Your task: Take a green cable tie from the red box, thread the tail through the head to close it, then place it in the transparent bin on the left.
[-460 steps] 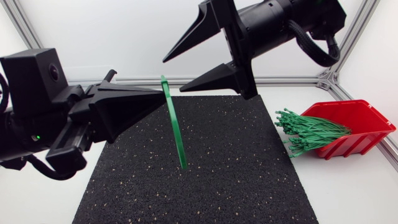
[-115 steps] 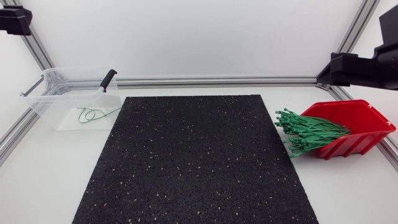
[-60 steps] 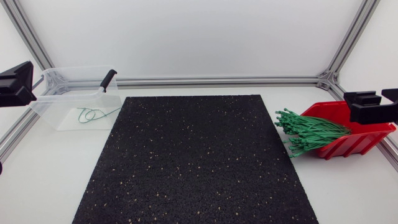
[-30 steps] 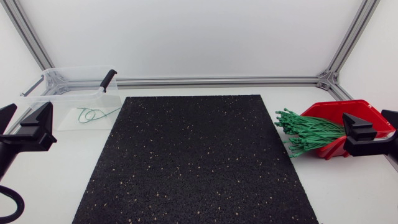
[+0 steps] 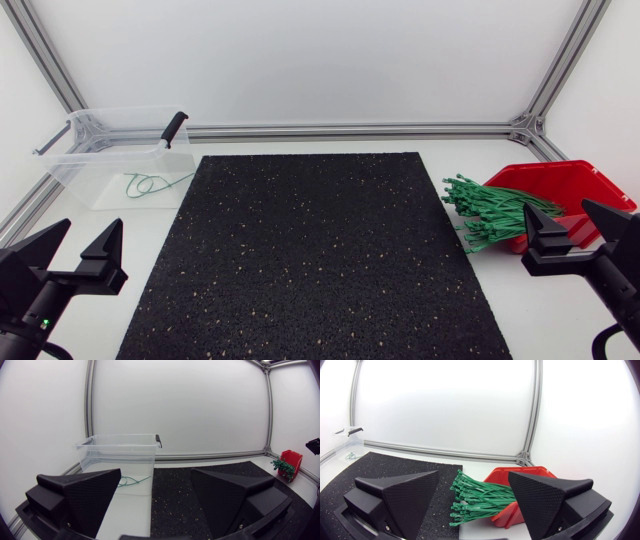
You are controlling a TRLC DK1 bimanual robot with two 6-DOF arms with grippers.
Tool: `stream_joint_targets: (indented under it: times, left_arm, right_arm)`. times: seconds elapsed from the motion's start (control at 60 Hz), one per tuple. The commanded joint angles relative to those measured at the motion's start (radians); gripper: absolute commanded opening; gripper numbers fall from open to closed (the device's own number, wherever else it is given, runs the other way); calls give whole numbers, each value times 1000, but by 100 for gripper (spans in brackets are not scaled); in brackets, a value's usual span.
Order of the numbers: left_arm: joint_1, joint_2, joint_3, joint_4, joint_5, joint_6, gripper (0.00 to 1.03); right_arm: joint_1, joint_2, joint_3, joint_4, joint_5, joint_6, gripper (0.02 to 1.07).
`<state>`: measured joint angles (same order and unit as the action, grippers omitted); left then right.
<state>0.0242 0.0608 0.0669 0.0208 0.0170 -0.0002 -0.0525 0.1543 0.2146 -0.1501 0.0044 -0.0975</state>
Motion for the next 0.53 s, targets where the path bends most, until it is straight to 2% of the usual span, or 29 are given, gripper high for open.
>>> stream_joint_targets:
  times: [0.0, 0.317, 0.517]
  left_arm:
    - [-19, -47, -54, -14, -14, 0, 96]
    - [-24, -61, -67, -21, -17, 0, 96]
    - [-24, -61, -67, -21, -17, 0, 96]
  right_arm:
    - [15, -36, -58, 37, 0, 35, 102]
    - [52, -154, -215, 150, -4, 97, 102]
    - [52, -154, -215, 150, -4, 97, 102]
